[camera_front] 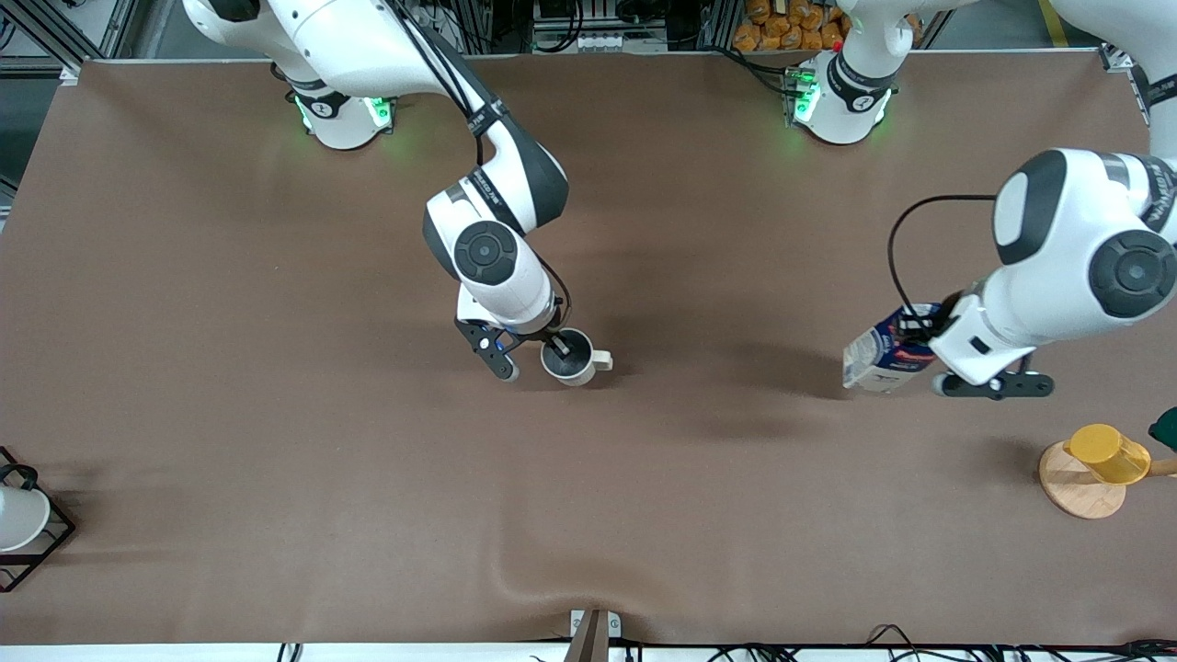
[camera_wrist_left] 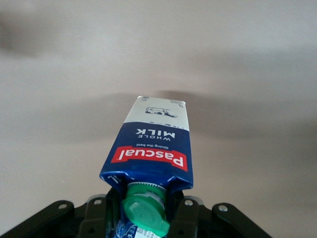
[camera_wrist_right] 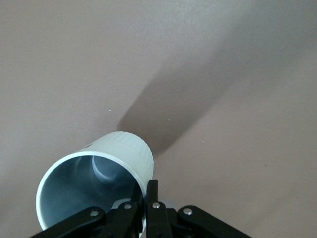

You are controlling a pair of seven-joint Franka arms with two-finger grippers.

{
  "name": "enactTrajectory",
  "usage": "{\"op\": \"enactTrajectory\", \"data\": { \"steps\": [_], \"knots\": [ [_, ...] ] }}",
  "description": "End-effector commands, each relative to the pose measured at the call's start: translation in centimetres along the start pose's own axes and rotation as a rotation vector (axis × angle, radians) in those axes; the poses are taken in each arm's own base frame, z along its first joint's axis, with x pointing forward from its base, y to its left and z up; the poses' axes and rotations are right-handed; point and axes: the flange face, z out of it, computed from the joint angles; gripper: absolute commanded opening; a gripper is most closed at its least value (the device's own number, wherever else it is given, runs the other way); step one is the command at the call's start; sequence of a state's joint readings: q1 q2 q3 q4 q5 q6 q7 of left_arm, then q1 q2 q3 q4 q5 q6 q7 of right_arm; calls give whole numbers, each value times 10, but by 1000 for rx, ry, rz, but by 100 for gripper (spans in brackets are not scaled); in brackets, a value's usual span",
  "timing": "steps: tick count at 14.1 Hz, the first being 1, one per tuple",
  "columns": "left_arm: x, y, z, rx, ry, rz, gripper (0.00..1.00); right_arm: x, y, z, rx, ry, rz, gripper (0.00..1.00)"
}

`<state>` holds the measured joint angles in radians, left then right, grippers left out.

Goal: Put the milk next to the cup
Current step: 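Carry the mug to the table center with the right gripper and set it down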

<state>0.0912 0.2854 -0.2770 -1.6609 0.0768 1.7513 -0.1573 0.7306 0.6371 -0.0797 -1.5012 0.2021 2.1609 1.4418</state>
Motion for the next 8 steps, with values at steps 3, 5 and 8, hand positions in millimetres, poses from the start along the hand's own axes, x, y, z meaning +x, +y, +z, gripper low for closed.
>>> {"op": "enactTrajectory", "data": {
  "steps": [3, 5, 8],
  "knots": [
    [-19, 51, -16, 12, -25, 92, 29, -26, -9, 29, 12, 115, 49, 0],
    [-22, 64, -16, 9, -27, 115, 29, -26, -10, 28, 17, 113, 71, 69],
    [-31, 90, -6, 13, -73, 96, 29, -19, -10, 17, 20, 112, 74, 100]
  ]
}}
